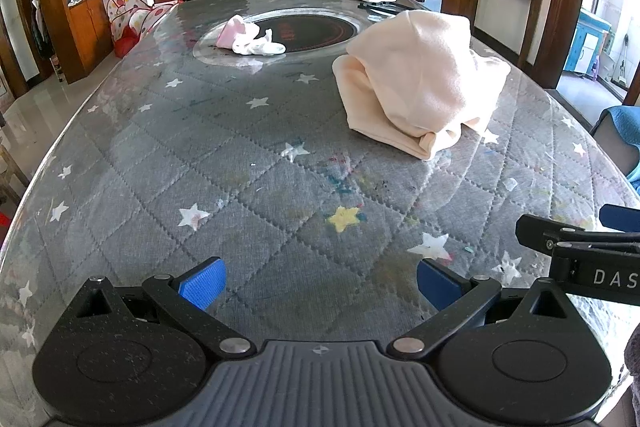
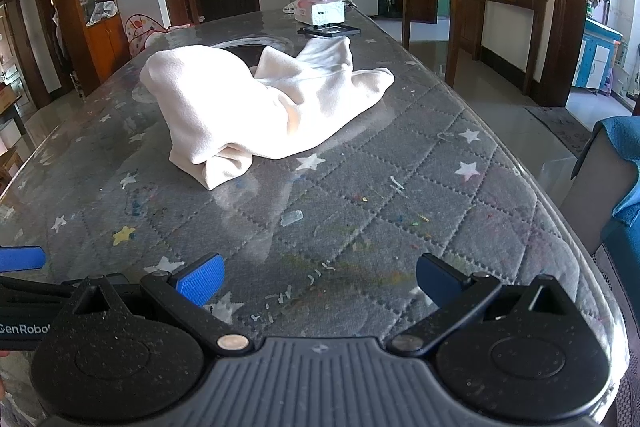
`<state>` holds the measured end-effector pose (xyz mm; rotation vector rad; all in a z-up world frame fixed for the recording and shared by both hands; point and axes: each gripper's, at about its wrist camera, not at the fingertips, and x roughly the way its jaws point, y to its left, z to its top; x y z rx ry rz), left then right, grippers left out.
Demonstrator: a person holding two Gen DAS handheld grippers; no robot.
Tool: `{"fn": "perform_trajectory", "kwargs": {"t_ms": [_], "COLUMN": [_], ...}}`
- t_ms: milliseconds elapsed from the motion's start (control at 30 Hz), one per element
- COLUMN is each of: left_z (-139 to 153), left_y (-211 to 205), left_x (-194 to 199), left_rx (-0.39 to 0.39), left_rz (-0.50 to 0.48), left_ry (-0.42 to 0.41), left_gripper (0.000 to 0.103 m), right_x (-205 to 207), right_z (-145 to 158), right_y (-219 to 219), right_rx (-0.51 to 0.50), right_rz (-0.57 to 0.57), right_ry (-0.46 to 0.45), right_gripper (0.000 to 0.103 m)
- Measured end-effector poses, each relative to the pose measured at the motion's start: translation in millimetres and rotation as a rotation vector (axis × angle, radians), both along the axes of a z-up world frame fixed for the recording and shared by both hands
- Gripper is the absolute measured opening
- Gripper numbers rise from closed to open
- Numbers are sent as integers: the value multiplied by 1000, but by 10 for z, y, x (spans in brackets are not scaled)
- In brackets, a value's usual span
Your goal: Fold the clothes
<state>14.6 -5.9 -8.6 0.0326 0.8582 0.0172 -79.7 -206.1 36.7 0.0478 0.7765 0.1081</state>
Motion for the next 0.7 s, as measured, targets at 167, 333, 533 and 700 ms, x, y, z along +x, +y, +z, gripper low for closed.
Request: {"fn": "perform_trajectory", "kwargs": {"t_ms": [167,333,533,700], "left_z": [4,0,-10,-25], "left_y": [-1,-7,-6,-11], "left_x": [9,20,34,44], "left_rx": [3,4,5,7], "left_rz": [-1,-1,-2,-3], "left_ry": [1,3,7,11], "left_gripper": [103,103,103,103], "right_x": [7,19,28,35], "right_z": [0,-6,-14,-33], "right_y": [2,2,6,3], "right_rx": [-2,-3,-4,-3], "right_rz": [0,-1,-3,-6], "right_ry": [-1,2,5,8], "right_gripper": [103,103,103,103]}}
